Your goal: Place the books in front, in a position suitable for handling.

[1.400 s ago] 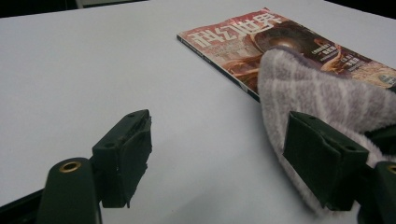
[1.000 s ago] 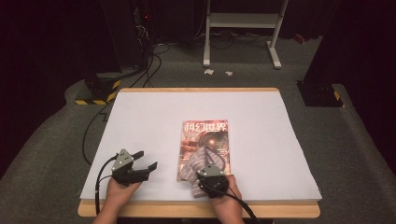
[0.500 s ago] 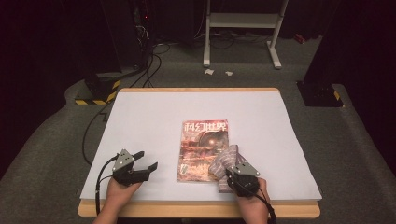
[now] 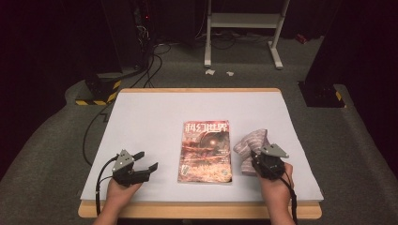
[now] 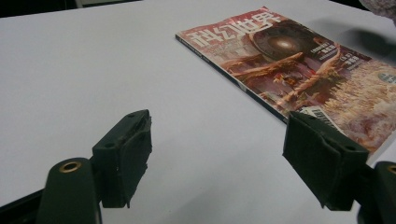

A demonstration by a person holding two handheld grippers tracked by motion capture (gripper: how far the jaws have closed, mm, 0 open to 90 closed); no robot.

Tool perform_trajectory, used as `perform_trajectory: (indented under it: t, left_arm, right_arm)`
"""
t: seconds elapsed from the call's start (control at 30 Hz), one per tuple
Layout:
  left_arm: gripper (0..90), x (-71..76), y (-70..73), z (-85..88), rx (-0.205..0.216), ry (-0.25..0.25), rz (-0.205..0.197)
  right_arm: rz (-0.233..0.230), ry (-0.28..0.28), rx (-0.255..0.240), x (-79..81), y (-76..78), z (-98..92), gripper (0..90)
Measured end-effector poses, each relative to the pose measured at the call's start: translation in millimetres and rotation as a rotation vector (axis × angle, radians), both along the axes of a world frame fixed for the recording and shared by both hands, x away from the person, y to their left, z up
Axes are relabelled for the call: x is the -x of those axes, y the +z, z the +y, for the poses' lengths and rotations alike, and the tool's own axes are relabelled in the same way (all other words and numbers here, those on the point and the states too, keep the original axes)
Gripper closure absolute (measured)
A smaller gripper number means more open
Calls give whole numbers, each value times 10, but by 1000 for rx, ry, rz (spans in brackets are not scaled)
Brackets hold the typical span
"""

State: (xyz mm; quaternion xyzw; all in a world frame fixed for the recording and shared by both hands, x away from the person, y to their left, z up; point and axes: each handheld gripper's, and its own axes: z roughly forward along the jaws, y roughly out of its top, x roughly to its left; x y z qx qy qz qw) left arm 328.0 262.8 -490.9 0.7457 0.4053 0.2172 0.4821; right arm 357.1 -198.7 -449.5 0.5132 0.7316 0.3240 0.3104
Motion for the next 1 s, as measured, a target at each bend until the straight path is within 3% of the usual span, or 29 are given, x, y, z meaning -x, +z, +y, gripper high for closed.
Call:
perform_trajectory:
  t: [0.17, 0.37, 0.57, 0.67, 0.8, 0.9, 1.0]
  left_arm:
    - [238, -3, -1, 1, 0, -2, 0]
    - [238, -3, 3, 4, 12, -2, 3]
    - [240, 21, 43, -5, 34, -15, -6]
    - [240, 27, 47, -25, 34, -19, -4]
    - [239, 27, 41, -60, 27, -32, 0]
    - [241, 28, 37, -96, 25, -42, 2]
    - [243, 31, 40, -119, 26, -49, 3]
  right_arm:
    - [16, -62, 25, -194, -45, -183, 660]
    - [67, -108, 53, -395, -182, -319, 638]
    - [124, -101, 56, -476, -369, -340, 520]
    - [101, -97, 50, -451, -357, -341, 461]
    - [43, -92, 43, -370, -227, -308, 422]
    - [-20, -38, 21, -256, -67, -187, 433]
    - [-52, 24, -1, -174, 38, -24, 444]
